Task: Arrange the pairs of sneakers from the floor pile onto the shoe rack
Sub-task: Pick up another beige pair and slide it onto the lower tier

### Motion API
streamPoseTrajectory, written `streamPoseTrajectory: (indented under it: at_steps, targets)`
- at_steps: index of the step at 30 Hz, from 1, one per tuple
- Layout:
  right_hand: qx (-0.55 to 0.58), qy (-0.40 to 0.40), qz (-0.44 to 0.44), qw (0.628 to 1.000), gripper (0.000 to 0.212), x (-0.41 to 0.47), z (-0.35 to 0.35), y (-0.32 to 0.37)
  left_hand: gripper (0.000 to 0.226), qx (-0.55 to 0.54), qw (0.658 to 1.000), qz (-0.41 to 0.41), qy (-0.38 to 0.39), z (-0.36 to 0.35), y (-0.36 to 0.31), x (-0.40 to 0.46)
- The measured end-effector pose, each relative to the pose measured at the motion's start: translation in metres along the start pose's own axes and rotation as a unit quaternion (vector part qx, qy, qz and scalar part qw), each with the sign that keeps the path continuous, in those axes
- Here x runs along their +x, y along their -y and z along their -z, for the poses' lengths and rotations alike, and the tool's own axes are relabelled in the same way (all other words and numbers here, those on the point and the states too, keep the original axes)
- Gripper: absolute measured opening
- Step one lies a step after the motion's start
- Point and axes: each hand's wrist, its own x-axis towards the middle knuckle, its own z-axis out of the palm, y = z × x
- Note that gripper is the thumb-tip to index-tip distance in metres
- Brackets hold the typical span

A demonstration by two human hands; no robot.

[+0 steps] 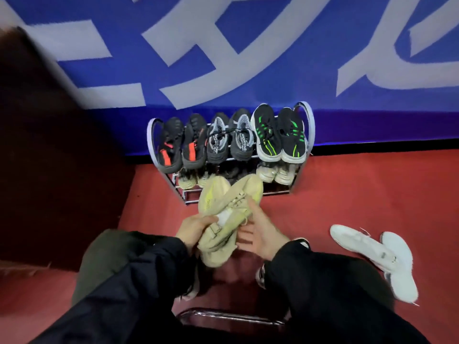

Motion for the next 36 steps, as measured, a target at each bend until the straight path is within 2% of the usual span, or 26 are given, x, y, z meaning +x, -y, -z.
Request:
streamPoseTrajectory:
  at_steps: [2, 4, 5, 6, 8, 10, 11, 13, 14, 15, 18, 20, 24, 25, 28, 29, 32, 34, 36]
  targets:
    - [-0.067, -0.006, -0.032, 0.997, 0.055, 0.006, -0.013, -0.012, 0.063, 0.003, 1.0, 0.026, 0.011, 0.014, 0.006, 0.004]
    - [-0.068, -0.013, -0.052, 0.996, 0.047, 0.02, -0.024, -0.018, 0.084, -0.022, 0.996, 0.066, 0.057, 0.027, 0.015, 0.012]
    - [-0.065, -0.026, -0.056, 0.996, 0.043, 0.029, -0.03, -0.021, 0.088, -0.011, 0.996, 0.069, 0.05, 0.035, 0.02, 0.021]
    - [-0.064, -0.047, -0.055, 0.995, 0.039, 0.037, -0.035, -0.023, 0.087, 0.03, 0.997, 0.07, 0.012, 0.045, 0.027, 0.03]
    - [-0.038, -0.088, -0.056, 0.994, 0.029, 0.056, -0.043, -0.029, 0.064, 0.114, 0.985, 0.086, -0.096, 0.064, 0.048, 0.044]
    - [-0.021, -0.116, -0.085, 0.989, 0.027, 0.074, -0.046, -0.033, 0.04, 0.149, 0.976, 0.1, -0.125, 0.081, 0.069, 0.061]
    - [-0.026, -0.121, -0.101, 0.987, 0.028, 0.084, -0.046, -0.032, 0.044, 0.136, 0.979, 0.089, -0.12, 0.085, 0.078, 0.065]
    - [-0.052, -0.126, -0.112, 0.984, 0.031, 0.11, -0.044, -0.026, 0.096, 0.068, 0.989, 0.081, -0.098, 0.091, 0.094, 0.08]
    - [-0.071, -0.136, -0.114, 0.982, 0.032, 0.125, -0.041, -0.024, 0.109, 0.044, 0.988, 0.102, -0.104, 0.094, 0.097, 0.089]
    - [-0.092, -0.147, -0.121, 0.977, 0.033, 0.14, -0.038, -0.023, 0.102, 0.037, 0.984, 0.127, -0.12, 0.098, 0.105, 0.102]
    - [-0.137, -0.182, -0.12, 0.966, 0.038, 0.181, -0.03, -0.024, 0.026, 0.083, 0.965, 0.165, -0.186, 0.099, 0.117, 0.132]
    - [-0.123, -0.214, -0.093, 0.965, 0.039, 0.203, -0.02, -0.027, 0.005, 0.089, 0.965, 0.164, -0.183, 0.093, 0.118, 0.15]
    - [-0.133, -0.244, -0.084, 0.957, 0.037, 0.238, -0.002, -0.036, 0.009, 0.078, 0.965, 0.152, -0.2, 0.092, 0.123, 0.197]
    - [-0.146, -0.248, -0.072, 0.955, 0.034, 0.244, 0.0, -0.038, 0.016, 0.063, 0.966, 0.155, -0.197, 0.094, 0.122, 0.207]
    - [-0.147, -0.232, -0.055, 0.96, 0.021, 0.259, 0.002, -0.042, 0.062, -0.029, 0.97, 0.16, -0.182, 0.099, 0.131, 0.234]
    - [-0.128, -0.218, -0.059, 0.966, 0.023, 0.264, 0.001, -0.042, 0.065, -0.086, 0.968, 0.145, -0.184, 0.1, 0.136, 0.239]
    - [-0.107, -0.21, -0.055, 0.97, 0.039, 0.276, 0.005, -0.045, 0.037, -0.273, 0.94, 0.113, -0.169, 0.096, 0.14, 0.245]
    - [-0.109, -0.221, -0.049, 0.968, 0.044, 0.283, 0.006, -0.044, 0.047, -0.274, 0.945, 0.121, -0.13, 0.095, 0.135, 0.252]
    - [-0.097, -0.216, -0.047, 0.971, 0.036, 0.287, 0.005, -0.038, 0.061, -0.22, 0.961, 0.116, -0.123, 0.092, 0.131, 0.265]
